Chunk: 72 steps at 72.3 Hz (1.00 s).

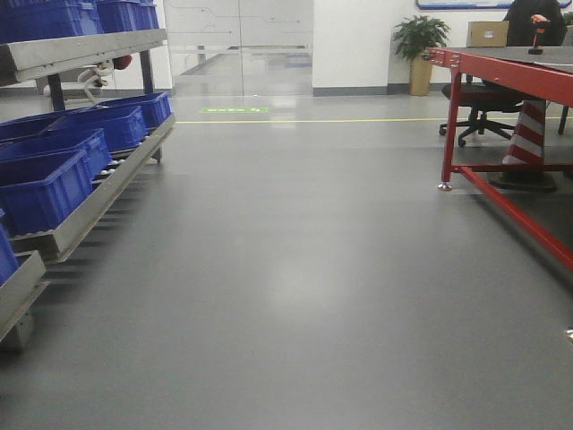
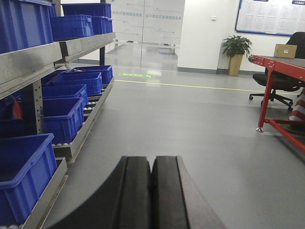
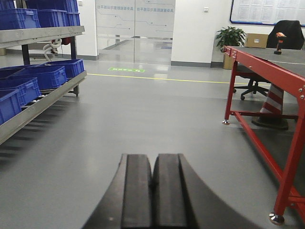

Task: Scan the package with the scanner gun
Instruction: 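Drive the base forward past the blue bin shelves to the red table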

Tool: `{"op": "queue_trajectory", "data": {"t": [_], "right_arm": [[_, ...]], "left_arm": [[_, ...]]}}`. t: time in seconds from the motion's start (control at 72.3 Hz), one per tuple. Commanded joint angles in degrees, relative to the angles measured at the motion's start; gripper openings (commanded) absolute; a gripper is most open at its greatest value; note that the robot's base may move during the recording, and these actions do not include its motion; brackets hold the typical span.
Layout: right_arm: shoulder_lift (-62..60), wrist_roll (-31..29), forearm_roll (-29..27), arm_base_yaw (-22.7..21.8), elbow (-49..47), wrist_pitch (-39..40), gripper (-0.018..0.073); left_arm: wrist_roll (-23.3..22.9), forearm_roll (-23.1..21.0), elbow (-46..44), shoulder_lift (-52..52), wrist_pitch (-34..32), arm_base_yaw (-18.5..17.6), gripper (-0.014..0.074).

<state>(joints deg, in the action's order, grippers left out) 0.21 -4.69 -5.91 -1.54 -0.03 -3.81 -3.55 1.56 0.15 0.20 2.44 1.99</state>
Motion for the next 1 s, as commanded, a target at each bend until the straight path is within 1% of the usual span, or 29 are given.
{"op": "queue_trajectory", "data": {"t": [0.0,0.982], "right_arm": [[-0.2,0.0,0.3,0.0,0.0,0.8,-0.0168],[-0.2,0.0,0.3,0.0,0.0,0.8,-0.0168]], "left_arm": [[-0.1,0.0,-0.1,-0.2,-0.9,0.2,-0.0111],[-0.1,0.0,-0.1,-0.2,-0.9,0.2,-0.0111]]}}
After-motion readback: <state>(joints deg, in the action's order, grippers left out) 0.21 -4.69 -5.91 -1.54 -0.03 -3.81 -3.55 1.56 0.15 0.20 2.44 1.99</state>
